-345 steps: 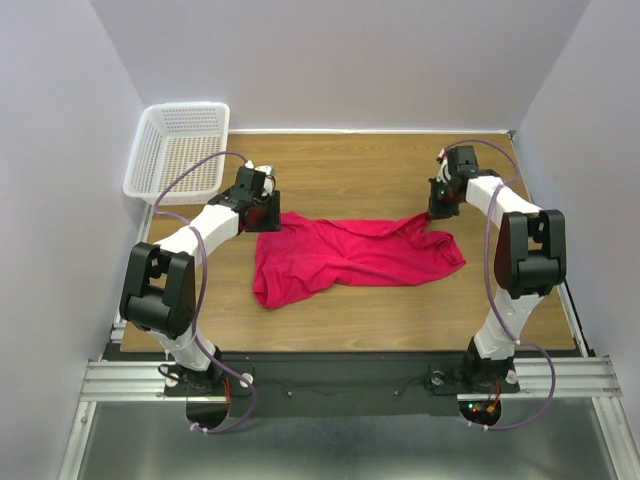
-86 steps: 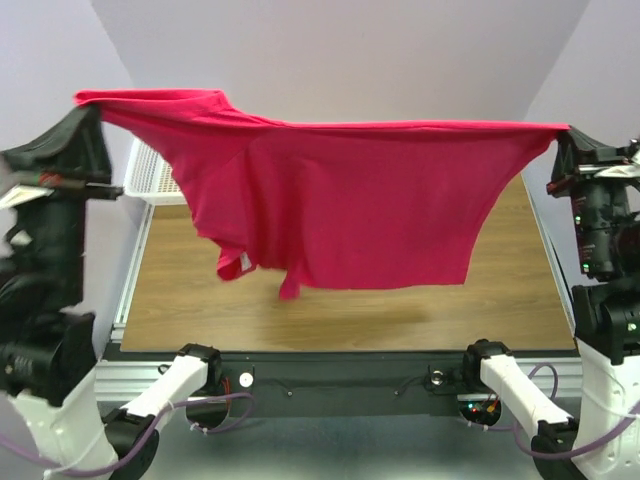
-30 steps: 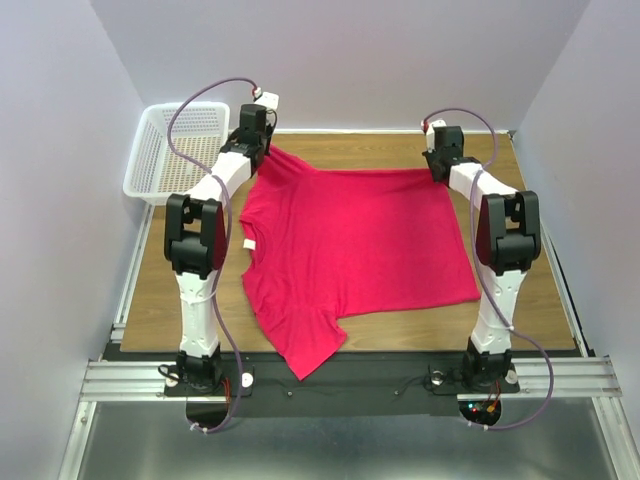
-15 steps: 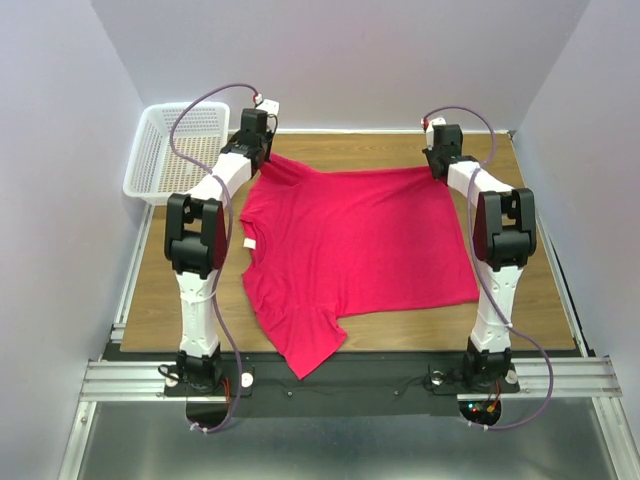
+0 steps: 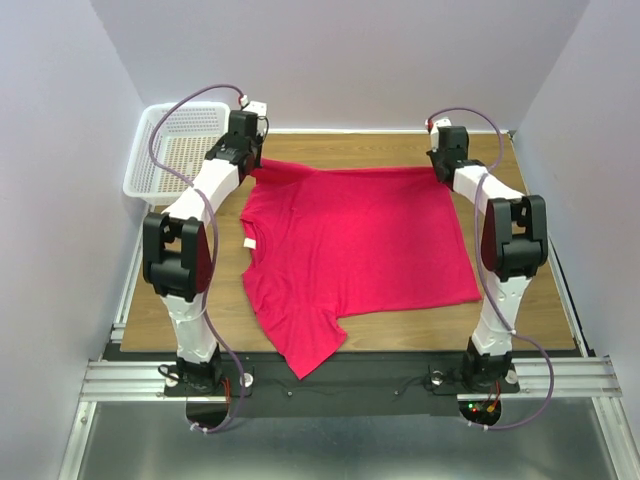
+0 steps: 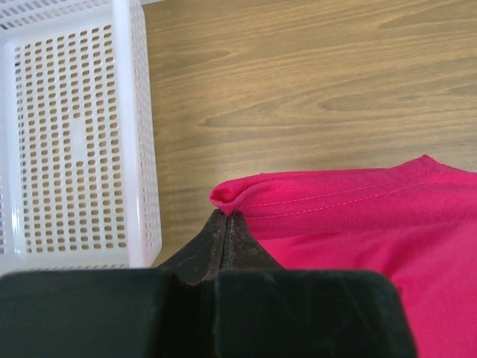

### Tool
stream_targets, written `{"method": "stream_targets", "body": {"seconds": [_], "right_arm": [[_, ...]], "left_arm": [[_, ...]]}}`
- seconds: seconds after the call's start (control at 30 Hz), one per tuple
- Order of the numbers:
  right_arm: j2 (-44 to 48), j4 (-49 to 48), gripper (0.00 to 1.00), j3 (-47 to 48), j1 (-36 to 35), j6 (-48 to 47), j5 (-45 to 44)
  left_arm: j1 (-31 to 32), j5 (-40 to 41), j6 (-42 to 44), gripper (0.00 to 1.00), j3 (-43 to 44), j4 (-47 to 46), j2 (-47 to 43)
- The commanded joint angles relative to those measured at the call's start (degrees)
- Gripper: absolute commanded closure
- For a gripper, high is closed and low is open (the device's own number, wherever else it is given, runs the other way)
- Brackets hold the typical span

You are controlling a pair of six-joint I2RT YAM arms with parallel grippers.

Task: Fold and stack the t-shirts
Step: Fold the tshirt

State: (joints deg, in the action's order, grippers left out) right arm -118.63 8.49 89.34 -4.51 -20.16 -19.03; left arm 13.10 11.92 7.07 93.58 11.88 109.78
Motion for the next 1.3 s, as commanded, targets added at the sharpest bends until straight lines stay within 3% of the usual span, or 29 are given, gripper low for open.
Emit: {"method": "stream_targets", "body": {"seconds": [0.0, 0.57, 1.27], "right_arm": [[4.2, -3.1, 0.99, -1.8, 0.6, 0.4, 0.0], [11.5, -3.1, 0.99, -10.5, 0.5, 4.5, -0.8], [15.8, -3.1, 0.99, -15.7, 0.6, 7.7, -0.8]], "left_arm": [[0.0, 2.2, -1.4, 0.99, -2.4, 1.6, -5.6], [0.0, -4.0, -6.5, 0.99, -11.7, 5.3, -12.9], [0.2, -8.8, -10.5, 0.99, -16.9, 8.5, -17.5]]}}
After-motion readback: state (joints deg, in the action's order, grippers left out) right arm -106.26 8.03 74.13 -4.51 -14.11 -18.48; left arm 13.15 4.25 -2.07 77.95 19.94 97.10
